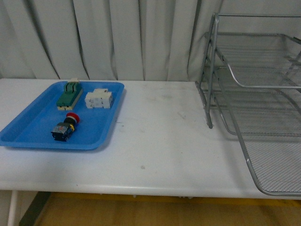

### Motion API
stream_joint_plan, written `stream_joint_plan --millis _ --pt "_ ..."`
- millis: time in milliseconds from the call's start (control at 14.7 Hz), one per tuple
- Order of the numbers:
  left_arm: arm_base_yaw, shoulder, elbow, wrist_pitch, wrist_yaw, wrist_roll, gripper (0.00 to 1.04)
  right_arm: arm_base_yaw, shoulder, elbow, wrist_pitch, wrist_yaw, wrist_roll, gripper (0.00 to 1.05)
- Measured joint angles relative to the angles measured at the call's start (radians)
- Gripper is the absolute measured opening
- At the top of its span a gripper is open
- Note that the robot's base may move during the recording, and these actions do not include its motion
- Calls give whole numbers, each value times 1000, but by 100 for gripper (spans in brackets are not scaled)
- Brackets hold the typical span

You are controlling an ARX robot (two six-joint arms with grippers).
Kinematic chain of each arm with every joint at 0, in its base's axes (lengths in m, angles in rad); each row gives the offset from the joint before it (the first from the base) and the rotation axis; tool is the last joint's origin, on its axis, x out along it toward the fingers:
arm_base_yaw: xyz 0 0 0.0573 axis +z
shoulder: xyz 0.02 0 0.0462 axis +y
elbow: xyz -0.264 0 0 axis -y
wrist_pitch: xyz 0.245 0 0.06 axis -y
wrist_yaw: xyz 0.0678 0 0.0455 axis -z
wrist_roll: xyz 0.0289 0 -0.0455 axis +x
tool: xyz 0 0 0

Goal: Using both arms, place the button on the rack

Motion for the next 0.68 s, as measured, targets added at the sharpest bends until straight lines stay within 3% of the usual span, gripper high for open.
stream_joint_plan --millis 68,273,410,683 --pt "14 135 69 8 45 0 98 0 0 0 0 0 0 100" --pt "50 544 321 14 156 14 98 0 0 0 0 0 0 98" --pt "74 820 558 -74 216 8 98 0 0 0 0 0 0 98" --pt "85 1094 861 -175 246 1 98 0 0 0 0 0 0 98"
